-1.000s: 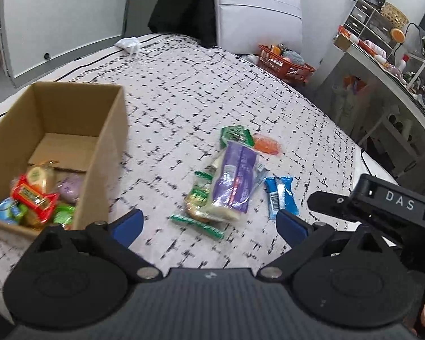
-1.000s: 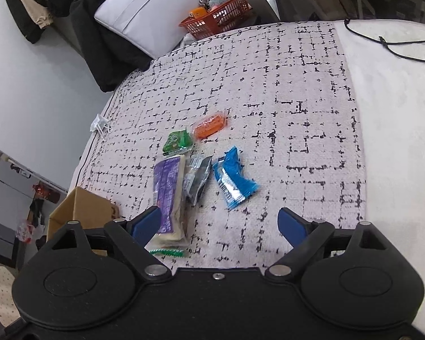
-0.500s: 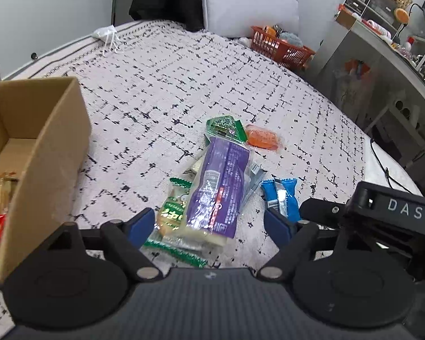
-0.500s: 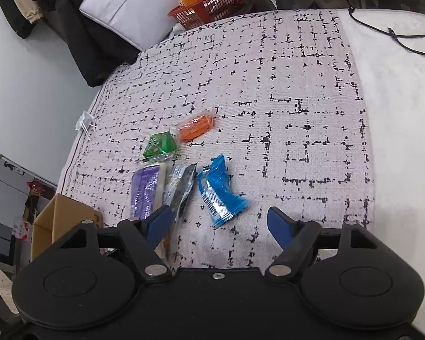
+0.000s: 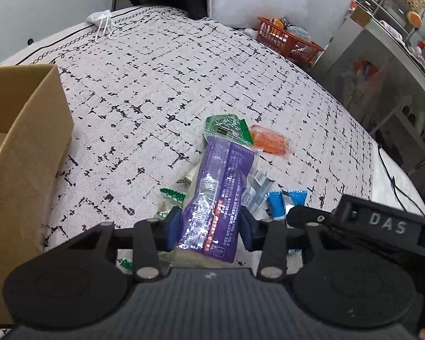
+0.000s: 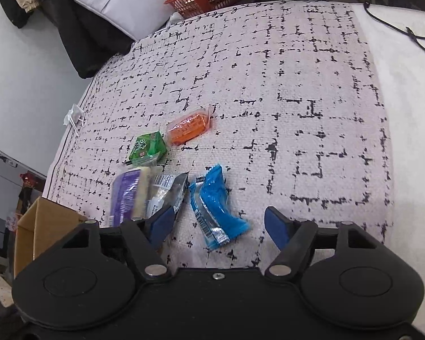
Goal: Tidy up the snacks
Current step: 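Grasp the purple bread packet with the left tool while the right tool grasps the blue packet, then carry the purple packet in the left tool while the right tool carries the blue packet to the box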
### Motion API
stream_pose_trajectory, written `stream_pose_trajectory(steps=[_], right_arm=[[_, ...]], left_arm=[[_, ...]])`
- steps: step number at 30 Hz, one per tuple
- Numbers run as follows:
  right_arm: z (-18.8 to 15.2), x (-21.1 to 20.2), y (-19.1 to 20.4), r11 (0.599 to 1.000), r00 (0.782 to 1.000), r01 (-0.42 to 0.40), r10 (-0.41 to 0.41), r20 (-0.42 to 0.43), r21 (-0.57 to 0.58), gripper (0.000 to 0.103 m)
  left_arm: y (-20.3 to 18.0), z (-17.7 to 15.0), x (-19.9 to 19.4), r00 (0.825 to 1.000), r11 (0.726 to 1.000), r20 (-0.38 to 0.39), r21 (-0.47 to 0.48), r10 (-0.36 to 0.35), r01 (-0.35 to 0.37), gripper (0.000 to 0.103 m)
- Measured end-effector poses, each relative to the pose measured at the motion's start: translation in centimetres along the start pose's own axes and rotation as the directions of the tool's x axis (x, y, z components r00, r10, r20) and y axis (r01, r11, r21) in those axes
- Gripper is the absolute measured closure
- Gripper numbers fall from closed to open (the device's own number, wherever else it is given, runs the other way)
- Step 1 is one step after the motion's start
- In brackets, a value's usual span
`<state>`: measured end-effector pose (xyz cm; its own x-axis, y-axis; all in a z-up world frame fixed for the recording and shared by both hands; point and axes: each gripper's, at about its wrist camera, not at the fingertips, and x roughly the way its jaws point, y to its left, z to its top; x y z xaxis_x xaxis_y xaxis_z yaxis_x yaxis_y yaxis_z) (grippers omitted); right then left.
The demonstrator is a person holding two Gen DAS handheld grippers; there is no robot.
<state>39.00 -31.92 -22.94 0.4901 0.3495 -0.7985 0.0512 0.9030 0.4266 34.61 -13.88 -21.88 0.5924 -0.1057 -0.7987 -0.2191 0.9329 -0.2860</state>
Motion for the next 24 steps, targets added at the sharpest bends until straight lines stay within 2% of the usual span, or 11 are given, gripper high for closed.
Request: stream_pose_trajectory(steps=[7, 10, 13, 14, 17, 20, 24], right_arm=[[0.2, 1.2, 1.1, 0.998, 0.999, 0.032, -0.033, -0.011, -0.056, 0.033], [-0.4, 1.7, 1.8, 0.989, 0.997, 0.08, -0.081, -0.001, -0.123, 0.034], [-0.9, 2.0, 2.3, 0.981, 0.994, 0.106, -0.108, 0.0, -0.161, 0.047], [-1.0, 2.0, 2.4, 0.978, 0.993, 0.117, -0.118, 0.006, -0.173, 0.058], [-1.5, 1.8, 2.8, 0.972, 0.992, 0.124, -0.125, 0.007, -0.201, 0.068], [-1.5, 1.2, 2.7, 0.977, 0.993, 0.122, -0.12, 0.021, -0.175, 0.073], [-1.4, 0.1, 2.6, 0.989, 0.998, 0.057, -0.053, 0.034, -0.134, 0.078]], left_arm=[[1.1, 0.2, -0.5, 1.0, 0.999, 0.0, -0.049, 0.008, -0.008, 0.063], [1.4, 0.0, -0.9, 1.0, 0.999, -0.004, -0.053, 0.012, -0.012, 0.064], [1.8, -0.3, -1.5, 1.0, 0.998, -0.005, -0.061, 0.021, -0.021, 0.064], [1.9, -0.4, -1.6, 1.0, 0.998, -0.005, -0.06, 0.024, -0.025, 0.064], [2.4, -0.7, -2.3, 1.0, 0.997, -0.006, -0.077, 0.027, -0.028, 0.064], [2.9, -0.7, -3.3, 1.0, 0.996, 0.002, -0.091, 0.024, -0.024, 0.064], [3.4, -0.7, -5.4, 1.0, 0.995, 0.026, -0.098, 0.018, -0.015, 0.064]])
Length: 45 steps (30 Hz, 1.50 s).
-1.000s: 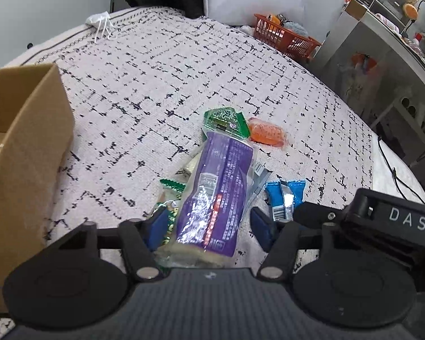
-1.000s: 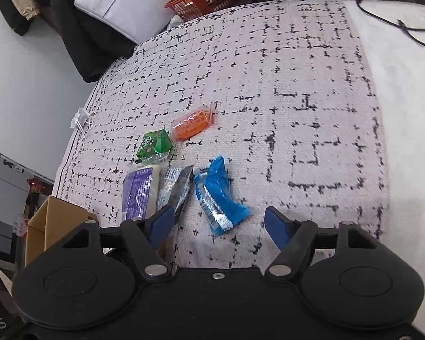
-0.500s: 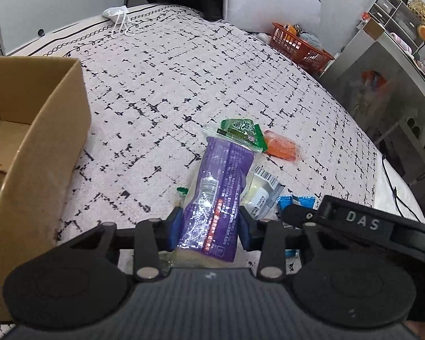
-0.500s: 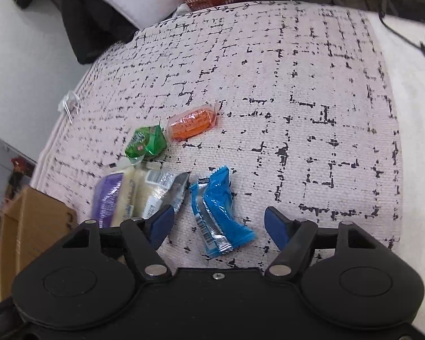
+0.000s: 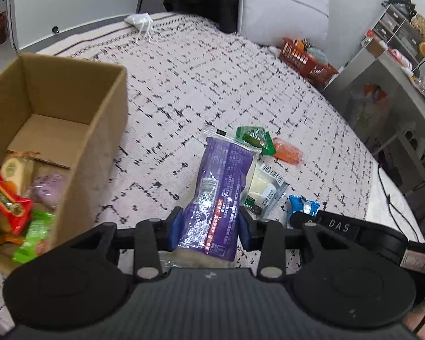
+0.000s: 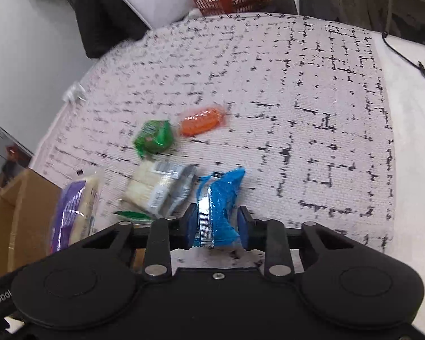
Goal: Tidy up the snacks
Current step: 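Carry the purple packet in the left tool while the right tool carries the blue packet to the box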
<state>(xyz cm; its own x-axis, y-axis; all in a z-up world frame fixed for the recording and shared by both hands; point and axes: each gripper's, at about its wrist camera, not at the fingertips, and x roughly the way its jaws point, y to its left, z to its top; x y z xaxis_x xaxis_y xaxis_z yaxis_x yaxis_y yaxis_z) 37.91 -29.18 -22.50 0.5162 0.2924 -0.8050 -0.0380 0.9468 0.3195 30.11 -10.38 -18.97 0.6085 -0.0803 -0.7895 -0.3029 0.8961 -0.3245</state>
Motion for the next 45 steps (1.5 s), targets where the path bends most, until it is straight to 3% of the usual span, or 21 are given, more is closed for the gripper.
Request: stream_pose_trajectory(steps=[10, 19, 23, 28, 34, 45], right_arm=[[-0.6, -3.7, 2.3, 0.996, 0.994, -0.078, 0.081, 0.072, -0.041, 0.08], [-1.3, -6.6, 7.0, 0.979, 0.976, -0.169, 0.182, 0.115, -0.118, 0.08], [-1.8, -8.1, 9.2, 0.962, 0.961, -0.226, 0.246, 0.128, -0.154, 0.08], [-2.9, -8.9, 12.1, 0.951, 0.957, -0.231, 0.26, 0.127, -0.207, 0.08], [-3.2, -9.7, 14.7, 0.934, 0.934, -0.293, 0.325, 0.146, -0.203, 0.08], [-3.9, -8.6, 17.7, 0.929, 0.922, -0.331, 0.356, 0.156, -0.166, 0.08]], left_arm=[[1.4, -0.4, -4.6, 0.998, 1.0, 0.058, -0.01, -0.01, 0.011, 0.064], [3.5, 0.0, -9.2, 0.992, 1.0, 0.126, -0.014, -0.009, 0.011, 0.064], [4.8, 0.3, -10.3, 0.991, 1.0, 0.132, -0.026, 0.001, 0.003, 0.064], [6.8, 0.6, -11.7, 0.989, 0.999, 0.149, -0.054, 0.009, -0.001, 0.064], [9.3, 1.3, -12.9, 0.986, 0.997, 0.166, -0.079, 0.015, -0.002, 0.064], [14.6, 2.6, -12.9, 0.986, 0.988, 0.163, -0.157, 0.021, 0.005, 0.064]])
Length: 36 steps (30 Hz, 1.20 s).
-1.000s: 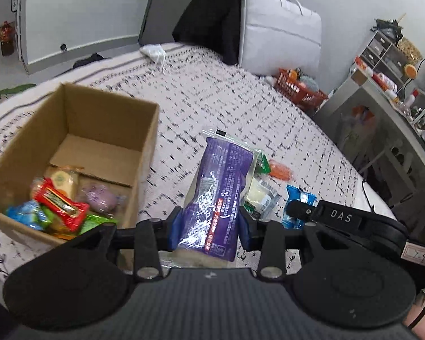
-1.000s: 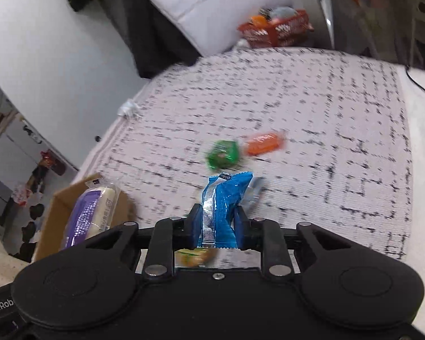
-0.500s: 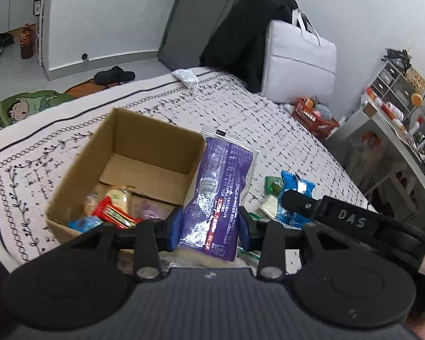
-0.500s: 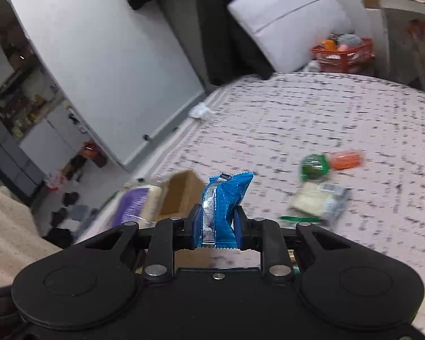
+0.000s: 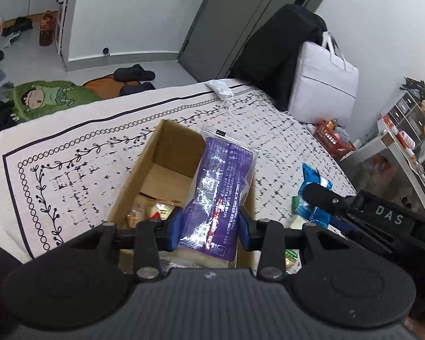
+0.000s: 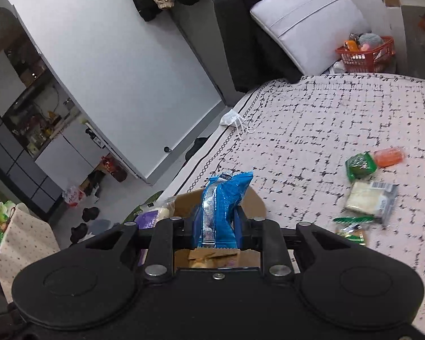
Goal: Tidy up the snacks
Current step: 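Carry the purple packet in the left tool while the right tool carries the blue packet to the box, then open the left tool into the box while the right tool releases the blue packet there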
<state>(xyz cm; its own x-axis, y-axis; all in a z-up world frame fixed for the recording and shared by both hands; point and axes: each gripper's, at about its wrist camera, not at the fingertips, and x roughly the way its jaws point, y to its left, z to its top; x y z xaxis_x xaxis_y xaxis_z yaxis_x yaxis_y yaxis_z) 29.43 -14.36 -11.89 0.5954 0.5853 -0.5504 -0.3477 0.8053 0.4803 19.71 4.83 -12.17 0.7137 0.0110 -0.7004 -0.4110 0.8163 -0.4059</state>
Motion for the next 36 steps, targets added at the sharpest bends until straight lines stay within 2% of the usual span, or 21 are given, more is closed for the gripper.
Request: stream_pose_trajectory(steps=[13, 19, 25, 36], right_arm=[[-1.2, 3.2, 3.3, 0.999, 0.999, 0.008, -0.011, -0.052, -0.05, 0.08], [-2.0, 5.0, 3.6, 0.995, 0.994, 0.035, -0.044, -0.097, -0.099, 0.08], [-2.2, 5.9, 4.2, 0.99, 0.991, 0.042, -0.058, -0.12, -0.132, 0.074], [-2.4, 4.9, 3.3, 0.992, 0.982, 0.063, -0.082, -0.169, -0.113, 0.073]], left_arm=[[4.6, 1.9, 2.0, 0.999, 0.998, -0.031, -0.064, -0.027, 0.025, 0.064], [5.5, 2.5, 3.4, 0.997, 0.996, -0.054, -0.069, -0.053, 0.049, 0.064], [5.0, 3.2, 3.4, 0.995, 0.996, -0.023, -0.024, -0.092, 0.091, 0.06], [4.3, 3.1, 2.8, 0.999, 0.999, -0.032, 0.003, -0.036, 0.036, 0.058]])
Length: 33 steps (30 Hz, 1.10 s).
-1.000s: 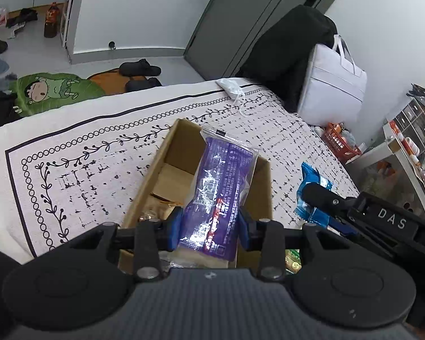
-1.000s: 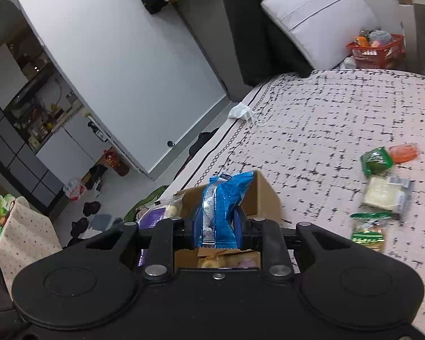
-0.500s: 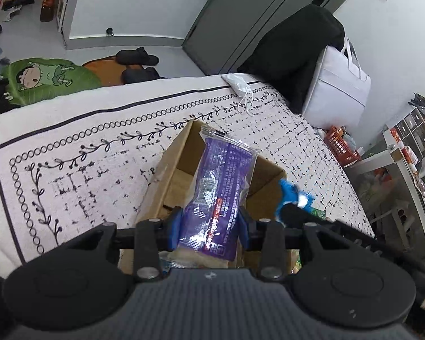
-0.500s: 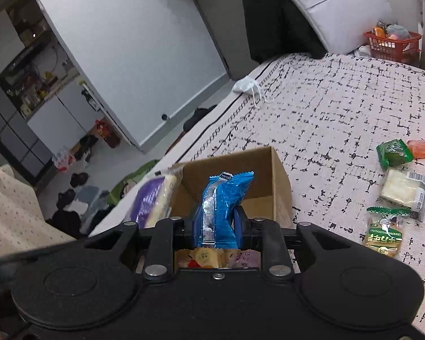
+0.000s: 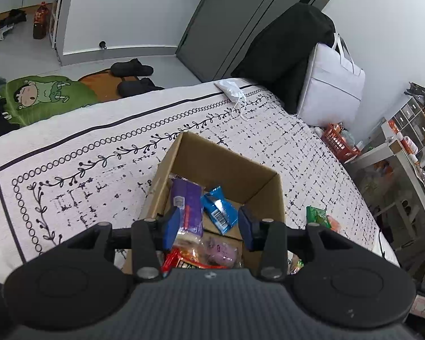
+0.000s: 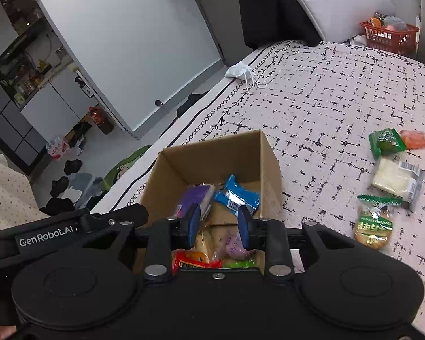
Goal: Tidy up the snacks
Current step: 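Open the left tool into the box while the right tool releases the blue packet there, then move both open tools from the box back toward the snack pile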
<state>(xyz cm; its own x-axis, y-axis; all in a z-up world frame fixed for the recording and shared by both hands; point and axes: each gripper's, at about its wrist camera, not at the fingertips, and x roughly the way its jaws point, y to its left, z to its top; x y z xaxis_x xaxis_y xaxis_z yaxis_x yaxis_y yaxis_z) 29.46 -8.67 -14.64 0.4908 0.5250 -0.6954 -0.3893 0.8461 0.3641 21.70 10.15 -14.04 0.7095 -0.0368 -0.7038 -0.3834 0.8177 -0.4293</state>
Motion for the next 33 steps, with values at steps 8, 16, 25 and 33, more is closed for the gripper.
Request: stream_pose_trajectory(steps=[8, 16, 25, 33], right_arm=[[-0.3, -1.5, -0.8, 1.0, 1.0, -0.011, 0.011, -0.004, 0.009, 0.073], [-0.3, -3.6, -2.0, 1.0, 1.0, -0.021, 0.021, 0.02, 0.008, 0.066], [-0.1, -6.0, -5.6, 0.999, 0.998, 0.007, -0.01, 0.063, 0.045, 0.041], [0.1, -7.7, -8.7, 0.995, 0.995, 0.014, -0.024, 0.095, 0.104, 0.006]], left_arm=[[-1.1, -0.4, -1.5, 0.999, 0.999, 0.007, 0.028, 0.033, -0.033, 0.054], [-2.9, -1.1, -2.9, 0.998, 0.996, 0.009, 0.069, 0.06, -0.061, 0.029], [-5.1, -2.0, -3.6, 0.996, 0.99, 0.018, 0.11, 0.085, -0.087, 0.013], [-7.6, -2.9, -3.6, 0.995, 0.986, 0.049, 0.139, 0.087, -0.093, 0.0]])
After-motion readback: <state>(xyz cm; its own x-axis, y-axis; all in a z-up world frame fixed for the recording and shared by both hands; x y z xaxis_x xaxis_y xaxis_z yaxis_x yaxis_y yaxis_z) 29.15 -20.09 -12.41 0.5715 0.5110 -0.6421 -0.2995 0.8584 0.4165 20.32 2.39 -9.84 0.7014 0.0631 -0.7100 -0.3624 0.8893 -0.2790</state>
